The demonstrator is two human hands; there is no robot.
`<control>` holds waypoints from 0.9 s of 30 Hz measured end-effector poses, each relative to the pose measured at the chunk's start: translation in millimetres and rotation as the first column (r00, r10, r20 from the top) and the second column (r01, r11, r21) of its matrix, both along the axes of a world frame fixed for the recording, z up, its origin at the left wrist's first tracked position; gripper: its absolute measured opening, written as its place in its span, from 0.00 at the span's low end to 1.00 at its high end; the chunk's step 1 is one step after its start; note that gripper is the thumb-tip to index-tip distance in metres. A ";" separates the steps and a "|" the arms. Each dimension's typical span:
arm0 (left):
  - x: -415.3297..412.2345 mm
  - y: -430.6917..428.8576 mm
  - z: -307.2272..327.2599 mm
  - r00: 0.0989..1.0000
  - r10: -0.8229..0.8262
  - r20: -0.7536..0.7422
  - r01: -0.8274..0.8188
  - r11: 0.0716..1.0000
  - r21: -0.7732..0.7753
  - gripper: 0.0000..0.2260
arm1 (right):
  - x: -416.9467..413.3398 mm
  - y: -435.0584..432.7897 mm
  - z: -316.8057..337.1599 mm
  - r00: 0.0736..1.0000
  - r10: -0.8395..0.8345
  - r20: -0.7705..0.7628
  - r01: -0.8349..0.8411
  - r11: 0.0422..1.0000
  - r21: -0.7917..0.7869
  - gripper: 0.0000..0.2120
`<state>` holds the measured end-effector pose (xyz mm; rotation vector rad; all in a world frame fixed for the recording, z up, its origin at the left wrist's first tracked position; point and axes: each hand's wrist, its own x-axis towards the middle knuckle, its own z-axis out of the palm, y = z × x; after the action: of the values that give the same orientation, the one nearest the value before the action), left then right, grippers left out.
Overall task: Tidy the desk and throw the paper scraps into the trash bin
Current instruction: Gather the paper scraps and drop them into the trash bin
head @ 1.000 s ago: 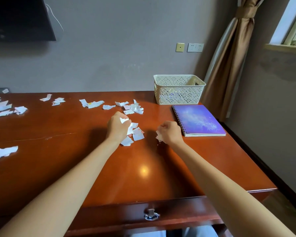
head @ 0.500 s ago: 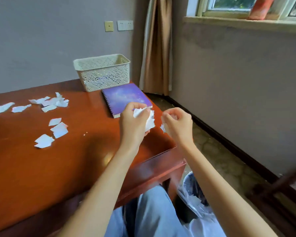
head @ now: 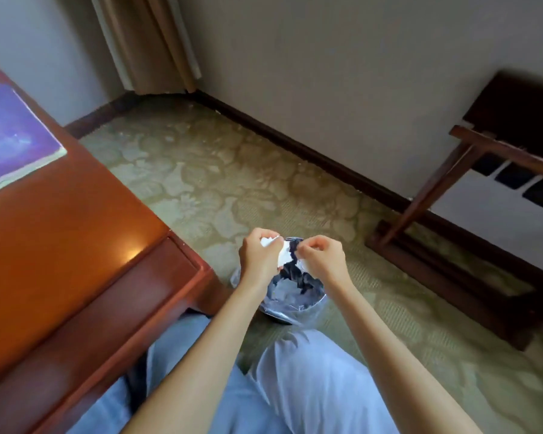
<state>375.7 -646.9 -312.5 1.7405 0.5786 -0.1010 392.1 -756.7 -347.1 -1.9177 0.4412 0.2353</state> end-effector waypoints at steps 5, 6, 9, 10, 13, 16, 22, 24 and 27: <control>34.1 -11.2 -62.8 0.967 -0.013 -0.255 0.024 0.999 0.040 0.01 | 22.6 -11.7 -76.5 0.962 -0.032 -0.272 0.054 0.996 0.073 0.14; 40.8 -12.3 -73.0 0.954 -0.016 -0.299 0.032 0.998 0.048 0.02 | 28.4 -11.3 -90.7 0.947 -0.032 -0.320 0.063 0.994 0.086 0.12; 58.6 -15.5 -105.9 0.911 0.000 -0.412 0.022 0.998 0.051 0.03 | 41.3 -9.4 -131.6 0.892 -0.055 -0.449 0.088 0.995 0.053 0.06; 63.8 -16.6 -116.3 0.897 0.015 -0.442 0.007 0.999 0.046 0.04 | 44.3 -9.1 -143.8 0.872 -0.081 -0.483 0.113 0.993 0.038 0.05; 77.2 -20.2 -143.3 0.862 0.031 -0.506 -0.031 0.999 0.008 0.08 | 54.3 -8.1 -175.7 0.811 -0.151 -0.565 0.210 0.977 0.041 0.07; 82.4 -23.6 -161.7 0.820 0.010 -0.572 -0.075 0.993 -0.091 0.19 | 63.2 -6.8 -197.4 0.715 -0.148 -0.683 0.327 0.935 0.139 0.09; 79.0 -21.1 -183.9 0.786 0.025 -0.618 -0.145 0.979 -0.145 0.20 | 65.4 -3.1 -221.2 0.619 -0.159 -0.769 0.565 0.770 0.296 0.08; 79.0 -18.0 -184.2 0.776 0.002 -0.631 -0.127 0.980 -0.153 0.21 | 65.7 -3.8 -225.5 0.625 -0.154 -0.765 0.580 0.747 0.324 0.16; 76.2 -14.7 -179.8 0.749 -0.044 -0.661 -0.091 0.982 -0.168 0.21 | 63.5 -4.9 -227.7 0.622 -0.176 -0.763 0.556 0.785 0.272 0.16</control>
<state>451.9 -661.6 -492.2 1.4786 1.0732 -0.7655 455.6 -761.7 -574.8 -1.1148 1.1824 0.7424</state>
